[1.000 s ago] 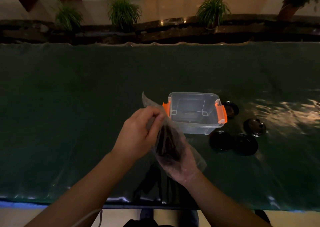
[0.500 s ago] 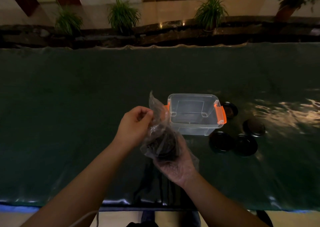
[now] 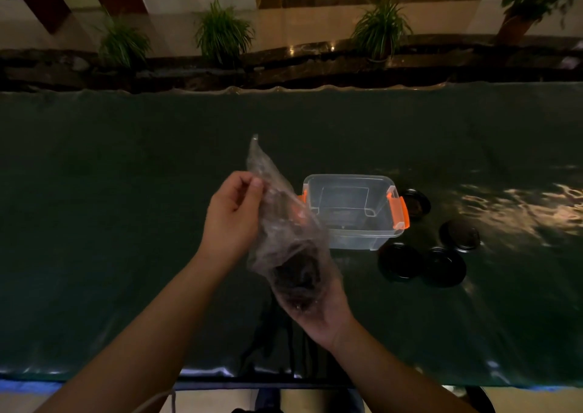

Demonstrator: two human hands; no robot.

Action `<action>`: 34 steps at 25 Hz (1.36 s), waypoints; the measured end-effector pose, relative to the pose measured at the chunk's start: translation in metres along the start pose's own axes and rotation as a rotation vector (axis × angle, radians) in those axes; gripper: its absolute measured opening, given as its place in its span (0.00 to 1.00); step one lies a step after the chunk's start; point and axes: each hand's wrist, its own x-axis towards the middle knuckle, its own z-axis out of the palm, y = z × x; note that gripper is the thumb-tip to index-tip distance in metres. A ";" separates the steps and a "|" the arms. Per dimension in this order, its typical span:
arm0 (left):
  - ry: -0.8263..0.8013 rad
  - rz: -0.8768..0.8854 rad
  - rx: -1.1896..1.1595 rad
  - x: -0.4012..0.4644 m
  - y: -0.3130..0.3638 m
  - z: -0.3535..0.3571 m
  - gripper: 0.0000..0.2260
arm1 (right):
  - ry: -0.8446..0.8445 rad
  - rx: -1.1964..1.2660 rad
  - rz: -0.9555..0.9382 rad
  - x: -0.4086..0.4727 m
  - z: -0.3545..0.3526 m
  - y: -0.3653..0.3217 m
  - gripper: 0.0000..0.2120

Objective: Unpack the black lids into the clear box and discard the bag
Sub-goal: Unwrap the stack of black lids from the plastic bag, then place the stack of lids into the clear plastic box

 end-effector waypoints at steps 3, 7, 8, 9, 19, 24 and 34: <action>0.003 -0.178 -0.236 0.003 -0.015 -0.029 0.06 | 0.102 -0.036 -0.037 -0.001 -0.006 -0.004 0.32; 0.108 -0.484 -0.288 0.009 -0.058 -0.068 0.12 | 0.187 0.060 -0.058 -0.002 -0.017 -0.010 0.30; 0.133 -0.567 -0.286 0.010 -0.071 -0.078 0.13 | 0.198 0.074 -0.067 -0.003 -0.018 -0.011 0.30; 0.153 -0.658 -0.305 0.010 -0.085 -0.086 0.13 | 0.213 0.080 -0.083 -0.003 -0.021 -0.012 0.30; -0.009 -0.990 -0.561 -0.019 -0.179 -0.157 0.41 | 0.425 0.003 -0.228 -0.010 -0.036 -0.017 0.26; 0.136 -0.824 0.152 -0.017 -0.188 -0.152 0.20 | 0.468 -0.011 -0.248 -0.012 -0.037 -0.016 0.26; -0.361 0.033 0.485 -0.043 -0.101 -0.002 0.30 | 0.511 -0.036 -0.328 -0.018 -0.039 -0.033 0.31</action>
